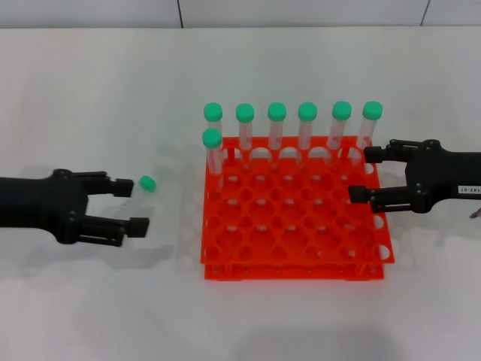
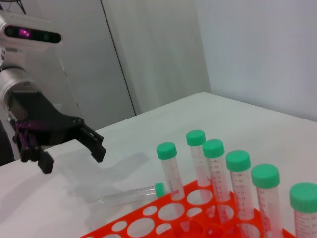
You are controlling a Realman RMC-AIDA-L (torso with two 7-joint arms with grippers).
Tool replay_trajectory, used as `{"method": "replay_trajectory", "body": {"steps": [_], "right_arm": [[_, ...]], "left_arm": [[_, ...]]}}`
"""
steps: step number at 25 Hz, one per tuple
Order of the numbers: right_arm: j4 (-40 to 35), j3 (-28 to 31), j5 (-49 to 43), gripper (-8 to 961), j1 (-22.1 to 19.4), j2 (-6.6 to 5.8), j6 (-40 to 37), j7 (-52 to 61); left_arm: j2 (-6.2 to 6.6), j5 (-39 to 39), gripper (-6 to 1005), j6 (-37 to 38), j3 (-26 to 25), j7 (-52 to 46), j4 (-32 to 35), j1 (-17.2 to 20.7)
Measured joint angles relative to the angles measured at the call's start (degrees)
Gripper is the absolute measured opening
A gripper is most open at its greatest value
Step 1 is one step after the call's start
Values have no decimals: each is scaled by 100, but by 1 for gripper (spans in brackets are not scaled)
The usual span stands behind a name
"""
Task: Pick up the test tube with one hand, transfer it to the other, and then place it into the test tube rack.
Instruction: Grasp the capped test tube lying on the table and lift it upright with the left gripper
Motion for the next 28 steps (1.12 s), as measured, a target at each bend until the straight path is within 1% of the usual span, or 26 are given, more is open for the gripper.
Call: {"method": "replay_trajectory", "body": {"steps": [2, 4, 5, 6, 7, 8, 9, 13, 16, 24, 28], "right_arm": [[0, -14, 31, 846, -1, 3, 8, -1], [-1, -24, 80, 846, -7, 5, 10, -6], [-2, -24, 92, 846, -8, 5, 11, -7], [-2, -27, 103, 845, -9, 6, 11, -8], [-5, -29, 116, 845, -9, 6, 12, -10], [-5, -30, 127, 845, -8, 7, 12, -12], [-4, -29, 137, 845, -4, 7, 12, -13], [2, -30, 151, 845, 22, 8, 2, -17], [-4, -30, 191, 845, 23, 8, -15, -18], [-6, -30, 273, 845, 23, 8, -35, -18], [-6, -30, 291, 844, 23, 8, -40, -18]], "left_arm": [[79, 161, 847, -8, 8, -301, 113, -55], [195, 569, 845, -40, 3, -768, 199, -188], [195, 569, 843, -40, 3, -768, 199, -188], [230, 758, 842, -63, 2, -932, 210, -261], [252, 1134, 841, -145, 2, -1188, 217, -386], [252, 1134, 839, -145, 2, -1188, 217, -386], [258, 1420, 838, -203, 1, -1331, 220, -467], [260, 2135, 832, -265, -4, -1682, 227, -704], [263, 2485, 828, -282, 0, -1953, 228, -886], [221, 3013, 818, -302, 43, -2264, 191, -1140], [202, 3073, 812, -362, 51, -2282, 178, -1175]]}}
